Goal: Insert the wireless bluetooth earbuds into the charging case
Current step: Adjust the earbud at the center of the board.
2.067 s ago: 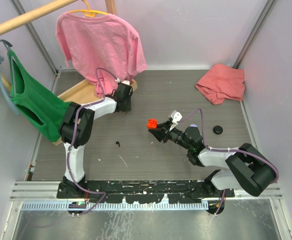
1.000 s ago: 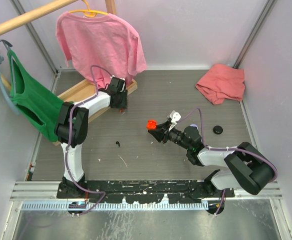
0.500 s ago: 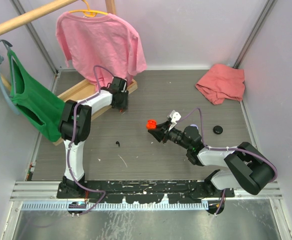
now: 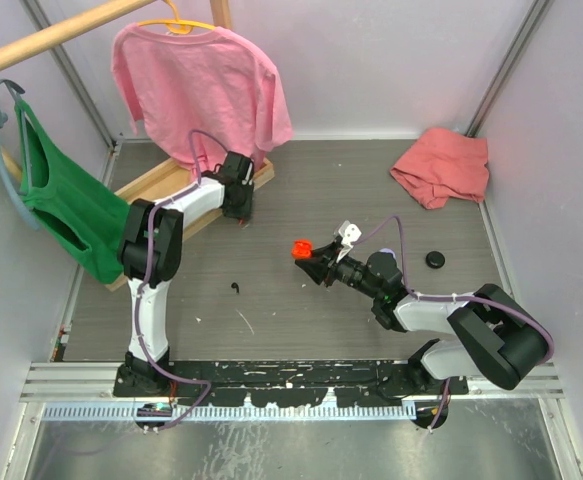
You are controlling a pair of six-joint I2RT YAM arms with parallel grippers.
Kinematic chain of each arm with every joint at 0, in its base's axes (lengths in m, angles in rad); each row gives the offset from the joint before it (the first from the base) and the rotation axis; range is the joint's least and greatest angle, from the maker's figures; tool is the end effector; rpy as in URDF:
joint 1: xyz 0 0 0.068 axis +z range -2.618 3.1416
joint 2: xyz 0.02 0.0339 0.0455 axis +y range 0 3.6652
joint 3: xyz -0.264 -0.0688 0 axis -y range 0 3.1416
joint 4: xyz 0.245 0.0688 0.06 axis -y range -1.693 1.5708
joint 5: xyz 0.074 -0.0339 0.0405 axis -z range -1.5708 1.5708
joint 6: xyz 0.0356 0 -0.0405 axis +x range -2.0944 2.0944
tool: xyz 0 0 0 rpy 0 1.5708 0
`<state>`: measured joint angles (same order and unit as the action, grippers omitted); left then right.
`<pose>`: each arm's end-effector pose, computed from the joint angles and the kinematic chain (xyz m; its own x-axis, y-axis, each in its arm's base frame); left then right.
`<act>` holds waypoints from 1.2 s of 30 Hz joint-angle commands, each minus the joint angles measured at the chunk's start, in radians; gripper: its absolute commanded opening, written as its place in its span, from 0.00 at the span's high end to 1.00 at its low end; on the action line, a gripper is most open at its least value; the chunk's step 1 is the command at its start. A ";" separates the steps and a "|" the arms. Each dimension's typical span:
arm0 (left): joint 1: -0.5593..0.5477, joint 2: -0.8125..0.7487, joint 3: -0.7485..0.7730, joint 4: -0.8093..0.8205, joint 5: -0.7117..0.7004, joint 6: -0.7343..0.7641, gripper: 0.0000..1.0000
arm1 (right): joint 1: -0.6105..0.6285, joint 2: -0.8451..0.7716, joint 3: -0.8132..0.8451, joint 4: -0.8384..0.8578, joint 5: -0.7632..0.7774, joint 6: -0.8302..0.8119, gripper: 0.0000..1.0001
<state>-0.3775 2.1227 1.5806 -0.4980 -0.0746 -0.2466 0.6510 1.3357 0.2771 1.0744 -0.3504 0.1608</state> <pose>0.4236 -0.1651 0.1689 -0.8586 0.0786 -0.5065 0.1267 0.9900 -0.0612 0.1822 0.1541 0.1878 -0.1224 0.0958 -0.9878 -0.8333 0.5307 0.1547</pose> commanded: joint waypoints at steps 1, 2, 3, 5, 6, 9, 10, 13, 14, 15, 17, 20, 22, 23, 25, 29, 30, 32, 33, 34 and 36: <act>0.005 0.019 0.035 -0.056 0.017 0.009 0.72 | 0.002 -0.001 0.038 0.054 -0.010 0.008 0.99; 0.005 0.020 0.036 -0.056 0.017 0.011 0.73 | 0.002 -0.001 0.040 0.054 -0.010 0.008 0.99; 0.005 0.020 0.038 -0.055 0.014 0.013 0.75 | 0.001 -0.001 0.039 0.053 -0.011 0.006 0.99; 0.005 0.018 0.036 -0.054 0.015 0.014 0.79 | 0.002 0.000 0.039 0.053 -0.011 0.006 0.99; 0.005 0.015 0.033 -0.053 0.019 0.015 0.80 | 0.002 0.001 0.039 0.053 -0.012 0.005 0.99; 0.005 -0.005 0.008 -0.041 0.029 0.011 0.84 | 0.002 0.002 0.040 0.053 -0.012 0.004 0.99; 0.005 -0.017 -0.004 -0.032 0.030 0.006 0.85 | 0.001 0.003 0.039 0.054 -0.013 0.004 0.99; 0.005 -0.057 -0.052 -0.004 0.039 -0.016 0.88 | 0.002 0.005 0.041 0.053 -0.015 0.005 0.99; 0.005 -0.079 -0.072 0.007 0.047 -0.025 0.90 | 0.002 0.007 0.042 0.052 -0.016 0.006 0.99; 0.002 -0.095 -0.091 0.018 0.051 -0.040 0.92 | 0.002 0.006 0.042 0.053 -0.016 0.004 0.99; 0.002 -0.134 -0.137 0.044 0.057 -0.062 0.93 | 0.001 0.009 0.042 0.052 -0.018 0.004 0.99; -0.003 -0.190 -0.207 0.089 0.067 -0.102 0.95 | 0.002 0.011 0.045 0.052 -0.022 0.006 0.99; -0.017 -0.219 -0.251 0.098 0.075 -0.120 0.95 | 0.002 0.011 0.045 0.050 -0.024 0.005 0.99; -0.027 -0.228 -0.264 0.090 0.071 -0.124 0.95 | 0.004 0.011 0.045 0.050 -0.025 0.005 0.99; -0.053 -0.239 -0.281 0.057 0.036 -0.129 0.94 | 0.003 0.009 0.045 0.050 -0.025 0.005 0.99; -0.104 -0.254 -0.313 -0.021 -0.029 -0.156 0.93 | 0.003 0.007 0.046 0.048 -0.026 0.005 0.99; -0.116 -0.260 -0.321 -0.038 -0.043 -0.166 0.93 | 0.004 0.006 0.046 0.048 -0.027 0.005 0.99; -0.140 -0.277 -0.337 -0.062 -0.059 -0.172 0.91 | 0.003 0.007 0.047 0.047 -0.028 0.005 0.99; -0.150 -0.282 -0.341 -0.077 -0.072 -0.175 0.90 | 0.003 0.007 0.047 0.046 -0.028 0.006 0.99; -0.159 -0.288 -0.343 -0.090 -0.084 -0.176 0.89 | 0.003 0.007 0.047 0.046 -0.029 0.006 0.99; -0.173 -0.293 -0.343 -0.105 -0.087 -0.168 0.86 | 0.004 0.008 0.048 0.046 -0.030 0.007 0.99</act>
<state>-0.5228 1.8858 1.2503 -0.5182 -0.1204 -0.3977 0.6510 1.3483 0.2882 1.0679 -0.3695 0.1608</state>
